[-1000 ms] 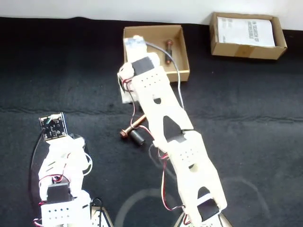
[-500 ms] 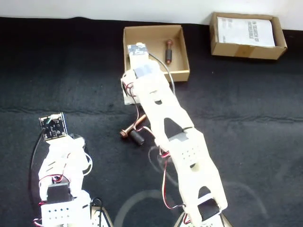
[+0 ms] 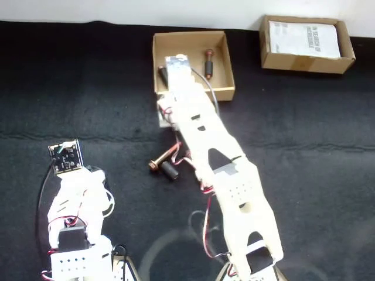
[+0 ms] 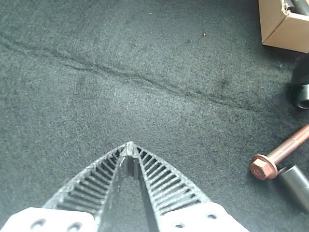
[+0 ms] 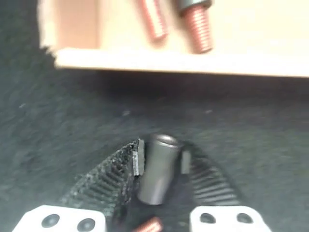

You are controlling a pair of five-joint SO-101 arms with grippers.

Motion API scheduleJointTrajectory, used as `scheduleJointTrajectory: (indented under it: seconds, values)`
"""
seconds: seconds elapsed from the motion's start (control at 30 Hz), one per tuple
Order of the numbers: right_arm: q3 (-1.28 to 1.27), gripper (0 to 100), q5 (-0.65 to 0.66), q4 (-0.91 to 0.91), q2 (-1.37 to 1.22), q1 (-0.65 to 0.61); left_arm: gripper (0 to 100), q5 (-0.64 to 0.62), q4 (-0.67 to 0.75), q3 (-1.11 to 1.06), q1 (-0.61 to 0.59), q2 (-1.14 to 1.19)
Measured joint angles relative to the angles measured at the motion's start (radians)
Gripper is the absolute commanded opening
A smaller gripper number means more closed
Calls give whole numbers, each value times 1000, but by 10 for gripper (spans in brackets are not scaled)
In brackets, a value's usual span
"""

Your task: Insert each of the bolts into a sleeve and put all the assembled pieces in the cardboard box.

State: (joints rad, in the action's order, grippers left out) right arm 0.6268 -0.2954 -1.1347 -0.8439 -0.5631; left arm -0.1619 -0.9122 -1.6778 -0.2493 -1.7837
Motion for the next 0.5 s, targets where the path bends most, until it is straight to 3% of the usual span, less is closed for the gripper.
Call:
scheduleJointTrajectory:
  seconds: [0.27, 0.5]
  values:
    - [-31, 6, 0, 12, 11, 29, 13, 0, 0, 0, 0, 0]
    - [74, 6, 0, -167, 54, 63, 13, 0, 0, 0, 0, 0]
